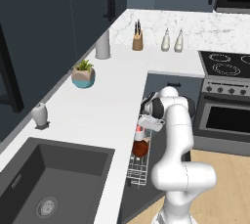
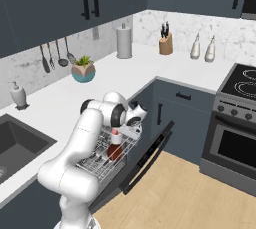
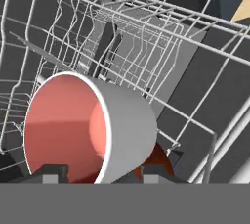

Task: Pick up the cup and bowl from the counter, place them in the dishwasher, and close the dishwasher door.

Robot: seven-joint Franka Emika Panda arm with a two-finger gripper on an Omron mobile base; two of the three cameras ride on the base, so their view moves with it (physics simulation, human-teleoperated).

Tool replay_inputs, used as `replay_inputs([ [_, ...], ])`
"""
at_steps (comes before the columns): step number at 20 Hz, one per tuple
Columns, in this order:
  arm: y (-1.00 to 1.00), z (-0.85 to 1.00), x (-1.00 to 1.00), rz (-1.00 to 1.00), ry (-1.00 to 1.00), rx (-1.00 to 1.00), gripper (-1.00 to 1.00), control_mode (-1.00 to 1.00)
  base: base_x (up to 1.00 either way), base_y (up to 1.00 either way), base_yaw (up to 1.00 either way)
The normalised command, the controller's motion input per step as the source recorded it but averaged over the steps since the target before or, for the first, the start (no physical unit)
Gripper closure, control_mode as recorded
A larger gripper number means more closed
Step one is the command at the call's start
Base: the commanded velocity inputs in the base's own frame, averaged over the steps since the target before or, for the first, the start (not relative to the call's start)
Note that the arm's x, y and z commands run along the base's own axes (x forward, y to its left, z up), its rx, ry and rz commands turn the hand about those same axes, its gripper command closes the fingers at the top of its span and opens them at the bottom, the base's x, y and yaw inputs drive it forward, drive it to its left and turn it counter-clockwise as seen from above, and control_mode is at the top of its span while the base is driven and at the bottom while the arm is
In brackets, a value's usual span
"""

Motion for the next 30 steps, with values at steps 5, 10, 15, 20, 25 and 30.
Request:
replay_inputs([
  [5,-0.1,0.56,-0.34,0.0,-0.14,0.08,-1.0,-1.0,0.0,0.0,0.0],
  [10,-0.2,0.73,-0.25,-0.02,-0.09,0.12,-1.0,-1.0,0.0,0.0,0.0],
  [15,-0.4,0.78,-0.75,-0.09,0.0,0.05,-1.0,-1.0,0.0,0.0,0.0],
  [20,-0.34,0.81,-0.91,-0.19,0.02,0.06,-1.0,-1.0,0.0,0.0,0.0],
  [25,-0.29,0.92,-0.97,-0.19,0.0,0.09,-1.0,-1.0,0.0,0.0,0.0],
  [30,-0.61,0.19,-0.94,-0.21,-0.07,0.1,-1.0,-1.0,0.0,0.0,0.0],
])
